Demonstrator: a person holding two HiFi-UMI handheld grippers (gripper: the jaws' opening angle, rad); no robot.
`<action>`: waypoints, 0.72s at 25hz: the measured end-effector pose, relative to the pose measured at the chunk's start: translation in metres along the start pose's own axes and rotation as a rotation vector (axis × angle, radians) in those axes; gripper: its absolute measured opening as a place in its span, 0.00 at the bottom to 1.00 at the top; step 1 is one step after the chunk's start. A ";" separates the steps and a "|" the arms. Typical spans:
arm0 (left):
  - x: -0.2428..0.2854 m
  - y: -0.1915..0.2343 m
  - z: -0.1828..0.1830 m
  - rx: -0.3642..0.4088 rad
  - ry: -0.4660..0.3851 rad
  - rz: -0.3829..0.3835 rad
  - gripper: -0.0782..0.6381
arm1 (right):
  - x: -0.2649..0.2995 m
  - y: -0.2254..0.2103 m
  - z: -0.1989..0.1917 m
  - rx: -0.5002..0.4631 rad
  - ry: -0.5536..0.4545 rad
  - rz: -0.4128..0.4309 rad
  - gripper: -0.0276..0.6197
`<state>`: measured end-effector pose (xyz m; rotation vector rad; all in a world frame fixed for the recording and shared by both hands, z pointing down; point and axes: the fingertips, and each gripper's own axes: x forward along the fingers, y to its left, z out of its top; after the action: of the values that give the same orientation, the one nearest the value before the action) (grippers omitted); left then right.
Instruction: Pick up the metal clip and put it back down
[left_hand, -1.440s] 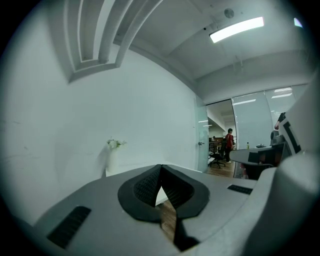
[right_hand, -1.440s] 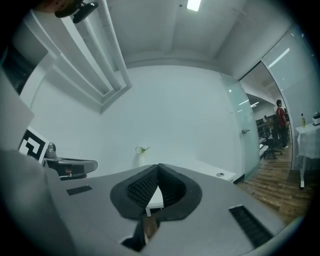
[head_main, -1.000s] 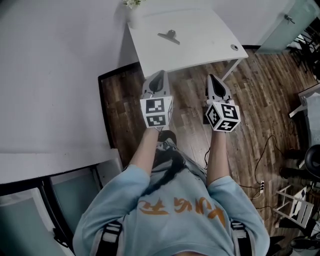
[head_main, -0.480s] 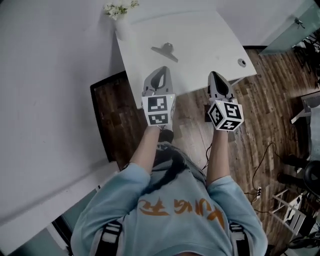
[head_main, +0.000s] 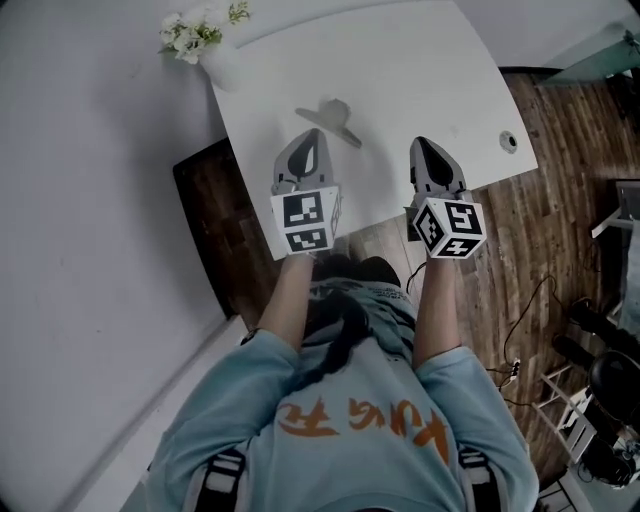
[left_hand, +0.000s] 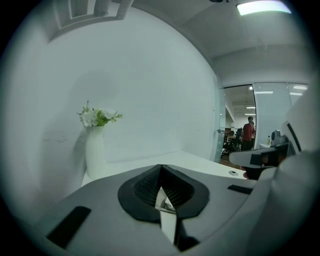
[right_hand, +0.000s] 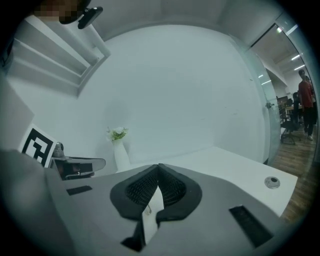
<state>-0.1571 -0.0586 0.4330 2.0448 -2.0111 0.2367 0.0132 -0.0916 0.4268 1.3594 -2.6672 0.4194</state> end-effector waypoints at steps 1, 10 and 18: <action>0.006 -0.001 -0.002 0.000 0.009 -0.001 0.14 | 0.006 -0.008 -0.005 0.008 0.016 -0.006 0.06; 0.037 0.010 -0.051 -0.067 0.119 0.068 0.14 | 0.071 -0.008 -0.032 -0.039 0.132 0.135 0.06; 0.045 0.029 -0.070 -0.160 0.133 0.119 0.14 | 0.136 0.020 -0.060 -0.114 0.264 0.301 0.15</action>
<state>-0.1804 -0.0806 0.5151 1.7692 -2.0030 0.2208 -0.0841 -0.1685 0.5111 0.8092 -2.6274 0.4334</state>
